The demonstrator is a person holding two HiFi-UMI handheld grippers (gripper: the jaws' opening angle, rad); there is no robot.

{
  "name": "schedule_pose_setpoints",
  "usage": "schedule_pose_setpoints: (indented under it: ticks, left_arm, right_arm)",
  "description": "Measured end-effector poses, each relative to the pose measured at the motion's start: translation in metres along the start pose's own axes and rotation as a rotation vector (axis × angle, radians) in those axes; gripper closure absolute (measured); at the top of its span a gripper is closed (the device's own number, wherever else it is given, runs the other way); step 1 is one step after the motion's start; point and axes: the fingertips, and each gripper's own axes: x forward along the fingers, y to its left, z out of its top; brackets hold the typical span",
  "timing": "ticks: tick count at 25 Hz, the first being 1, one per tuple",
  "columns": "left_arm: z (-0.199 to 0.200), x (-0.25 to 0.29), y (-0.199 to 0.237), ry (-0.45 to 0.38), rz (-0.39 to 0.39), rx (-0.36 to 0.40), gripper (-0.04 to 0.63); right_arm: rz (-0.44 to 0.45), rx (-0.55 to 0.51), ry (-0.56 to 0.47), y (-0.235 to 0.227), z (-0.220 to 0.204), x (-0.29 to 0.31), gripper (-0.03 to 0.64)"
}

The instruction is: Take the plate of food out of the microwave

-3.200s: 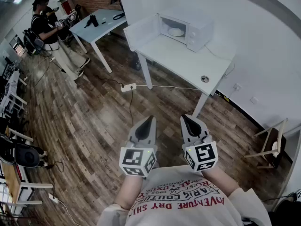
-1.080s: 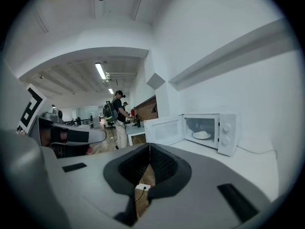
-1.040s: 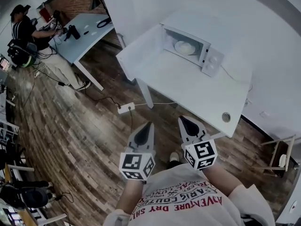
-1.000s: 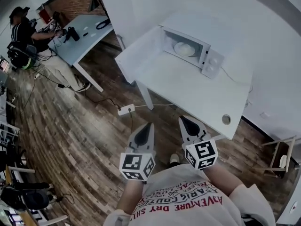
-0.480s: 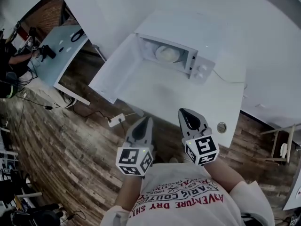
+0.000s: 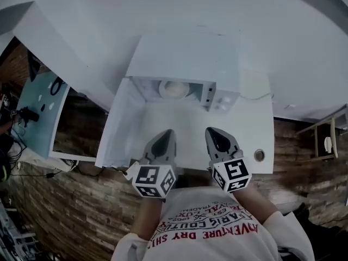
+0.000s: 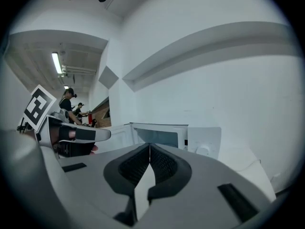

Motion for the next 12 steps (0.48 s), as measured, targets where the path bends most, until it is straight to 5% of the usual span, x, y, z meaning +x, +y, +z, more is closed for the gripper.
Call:
schedule_pose_setpoints:
  ticks: [12]
  left_arm:
    - [0.031, 0.086, 0.07, 0.061, -0.208, 0.005, 0.589]
  right_arm:
    - [-0.236, 0.055, -0.007, -0.017, 0.016, 0.087, 0.604]
